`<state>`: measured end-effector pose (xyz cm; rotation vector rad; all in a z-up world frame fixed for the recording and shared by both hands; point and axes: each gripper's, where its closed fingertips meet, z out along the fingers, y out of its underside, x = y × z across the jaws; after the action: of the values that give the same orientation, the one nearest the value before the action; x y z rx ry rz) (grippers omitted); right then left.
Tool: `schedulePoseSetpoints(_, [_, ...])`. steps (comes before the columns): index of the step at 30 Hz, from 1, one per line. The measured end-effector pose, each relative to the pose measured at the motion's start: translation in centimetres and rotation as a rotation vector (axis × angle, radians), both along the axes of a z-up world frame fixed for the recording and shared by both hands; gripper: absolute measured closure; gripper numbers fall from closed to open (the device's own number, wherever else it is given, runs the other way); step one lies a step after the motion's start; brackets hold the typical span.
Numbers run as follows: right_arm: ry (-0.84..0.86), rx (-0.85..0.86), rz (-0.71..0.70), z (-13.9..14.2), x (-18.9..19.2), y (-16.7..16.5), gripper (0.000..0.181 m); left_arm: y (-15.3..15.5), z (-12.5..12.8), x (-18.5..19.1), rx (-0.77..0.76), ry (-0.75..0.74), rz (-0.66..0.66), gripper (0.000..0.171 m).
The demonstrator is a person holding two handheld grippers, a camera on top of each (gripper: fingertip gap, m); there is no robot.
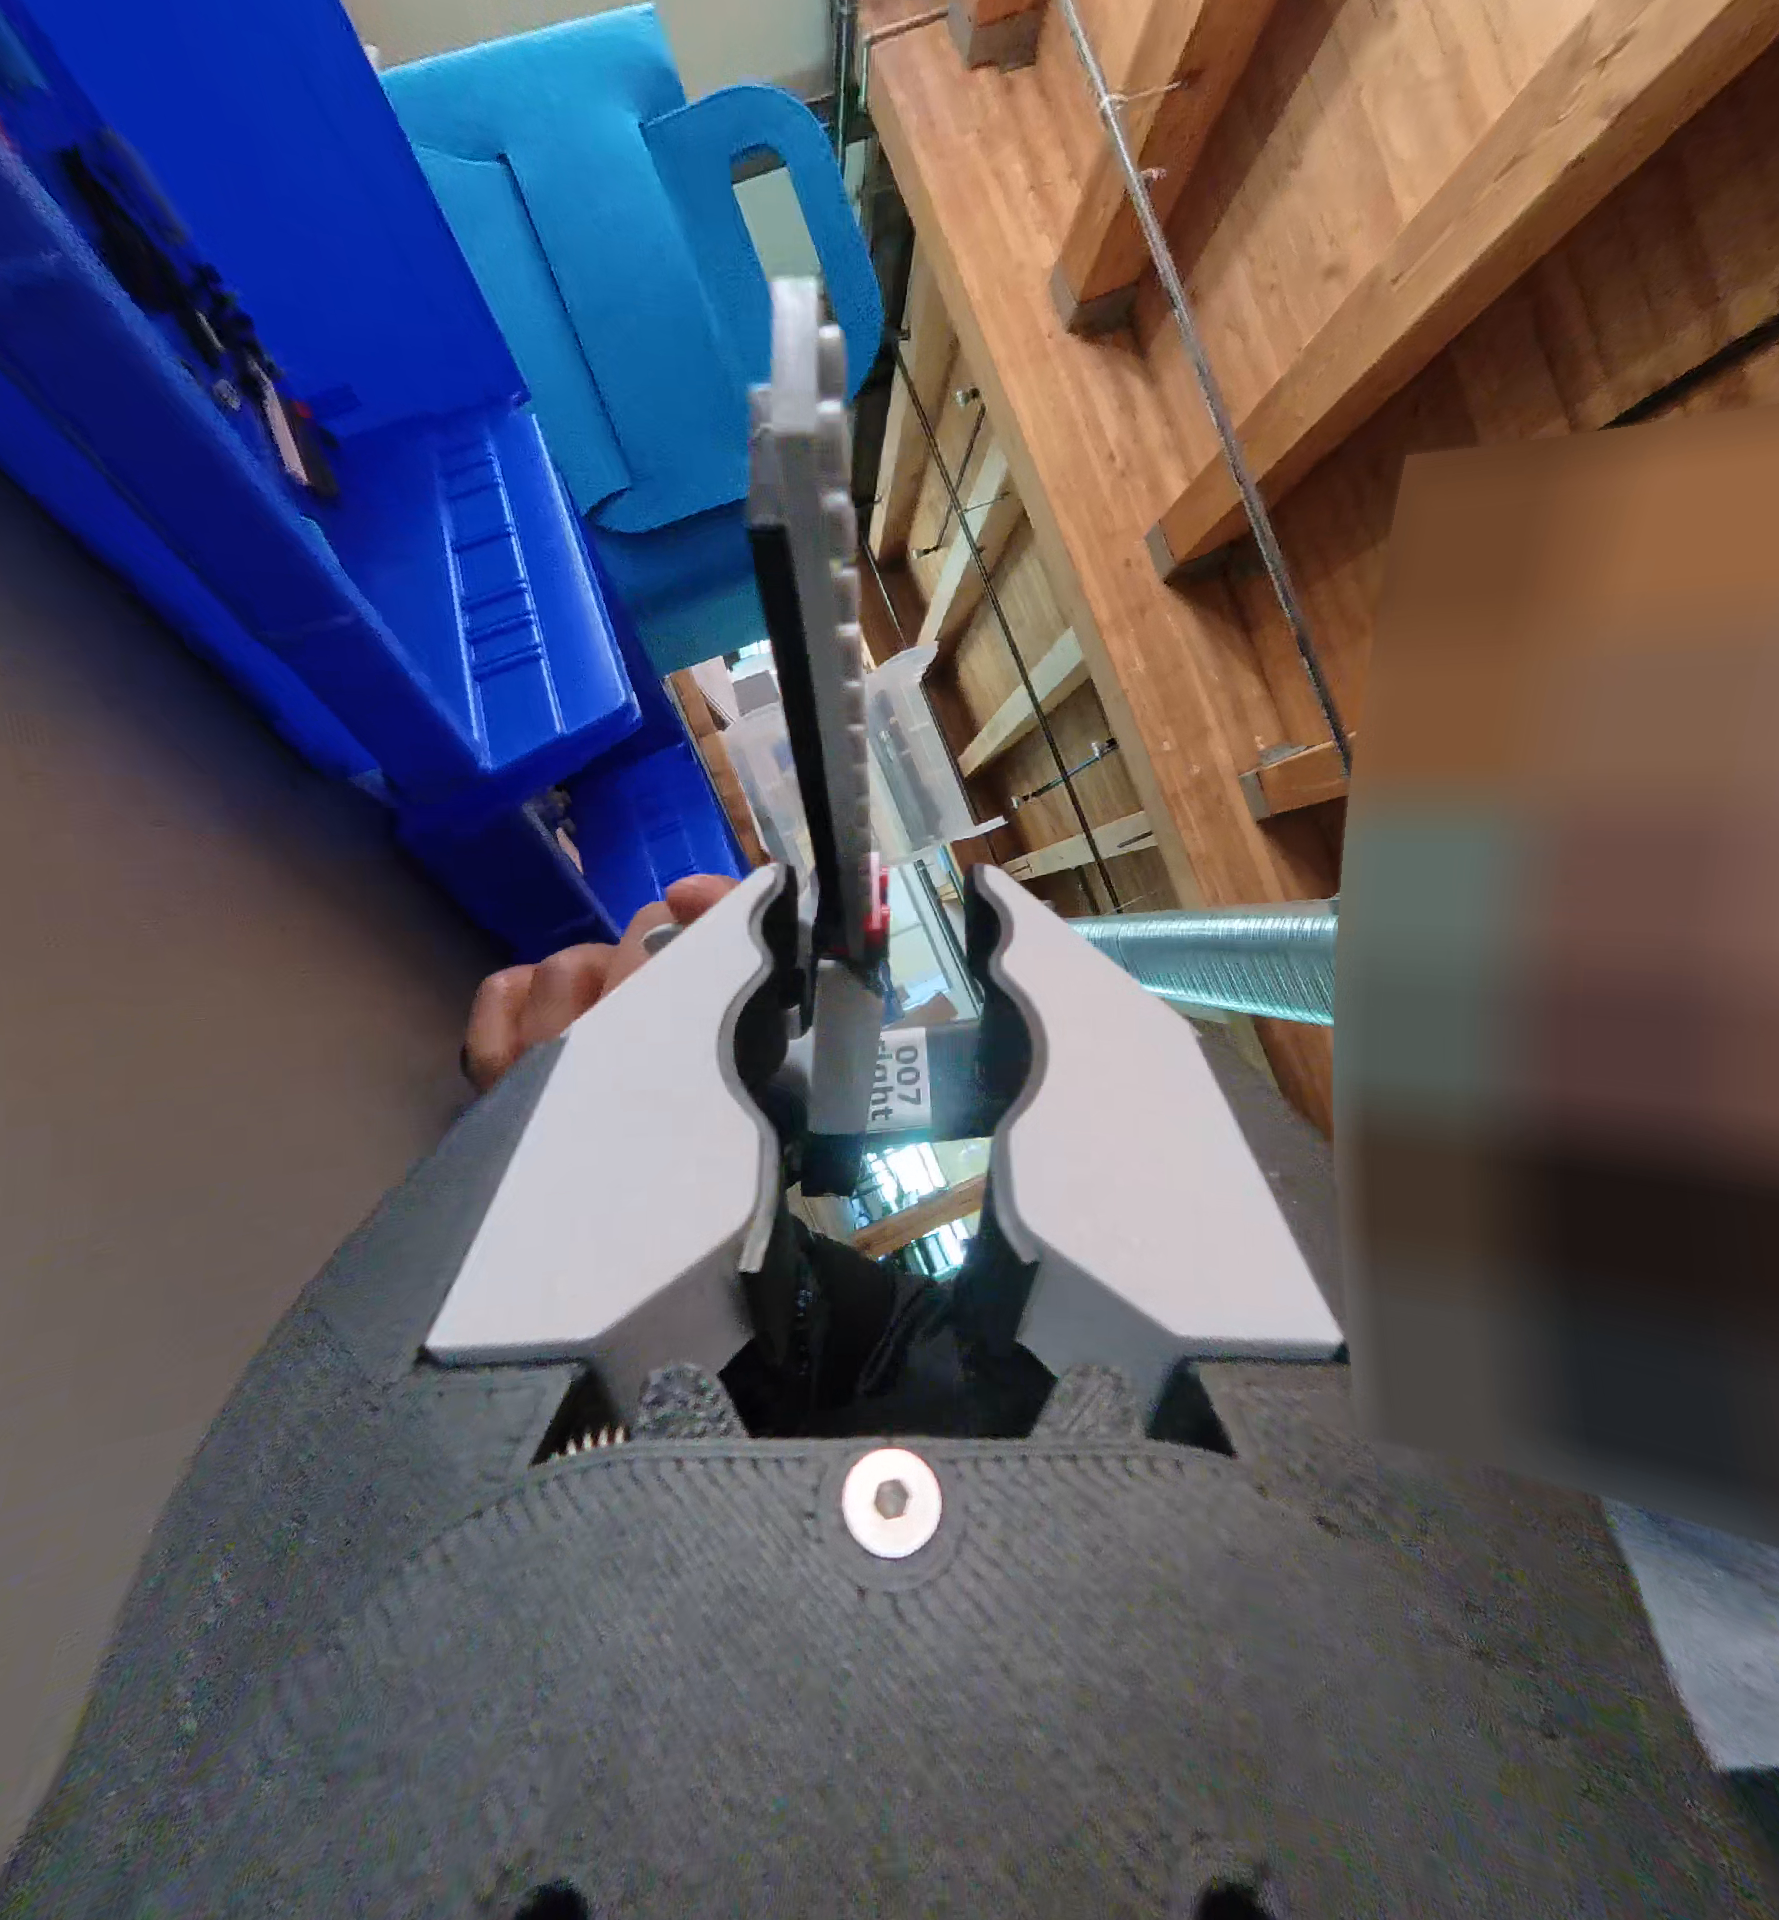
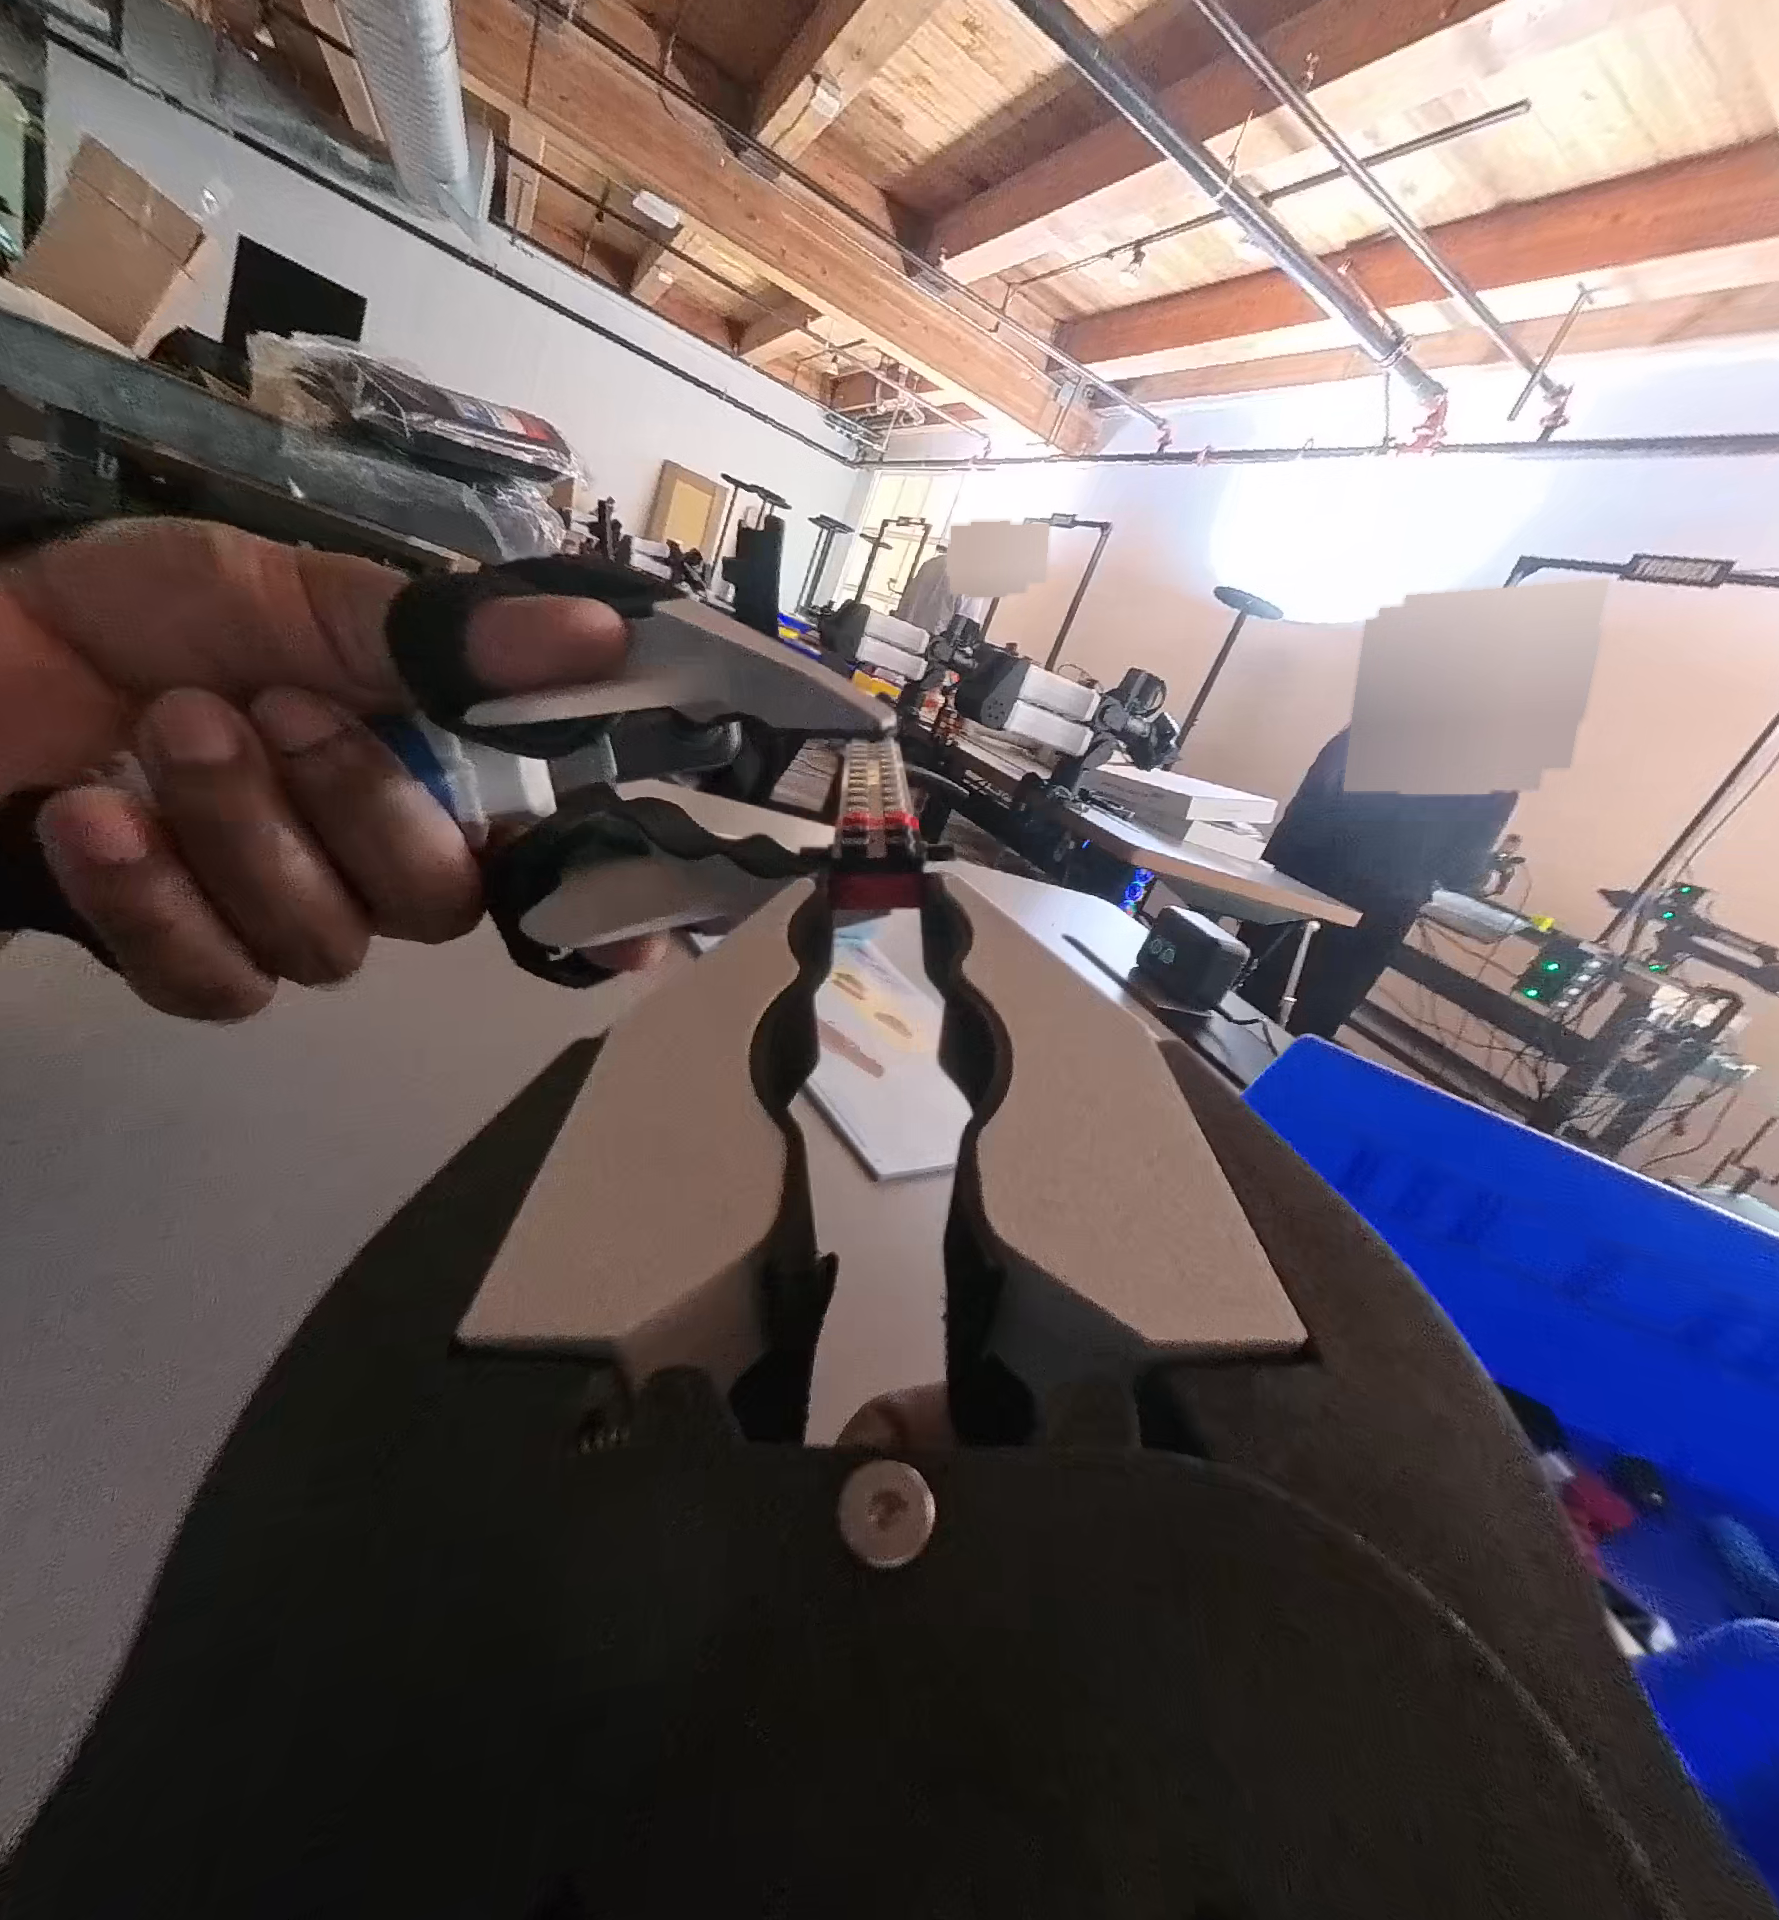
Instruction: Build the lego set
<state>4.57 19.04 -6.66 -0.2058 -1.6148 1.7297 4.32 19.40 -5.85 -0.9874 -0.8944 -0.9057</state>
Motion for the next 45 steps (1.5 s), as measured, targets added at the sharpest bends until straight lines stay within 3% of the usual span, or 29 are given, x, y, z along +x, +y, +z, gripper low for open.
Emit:
schedulePoseSetpoints(9, [0.125,0.049,-0.057,0.4,0.4,-0.2,0.161,-0.1,0.0,0.7,0.015,0.106,-0.025,0.161])
schedulePoseSetpoints(17, [0.16,0.061,-0.064,0.6,0.9,-0.5,0.161,-0.4,0.1,1.1,0.011,0.267,-0.014,0.161])
schedulePoseSetpoints(20, [0.079,0.028,-0.007,0.3,0.8,-0.6,0.149,-0.8,0.4,1.0,0.003,0.342,0.012,0.161])
schedulePoseSetpoints(24, [-0.162,-0.095,0.156,0.0,0.8,-0.7,0.141,-1.5,0.3,0.8,-0.065,0.499,0.053,0.161])
schedulePoseSetpoints(29, [-0.421,-0.267,0.368,0.6,1.4,-1.0,0.144,-1.9,-0.1,1.4,-0.158,0.711,0.072,0.161])
schedulePoseSetpoints(37, [-0.466,-0.269,0.443,0.8,2.4,-1.6,0.155,-1.6,-0.8,2.8,-0.205,0.911,0.033,0.161])
schedulePoseSetpoints(45, [-0.485,-0.244,0.468,0.3,2.8,-1.9,0.166,-1.4,-1.1,3.4,-0.208,0.97,-0.002,0.161])
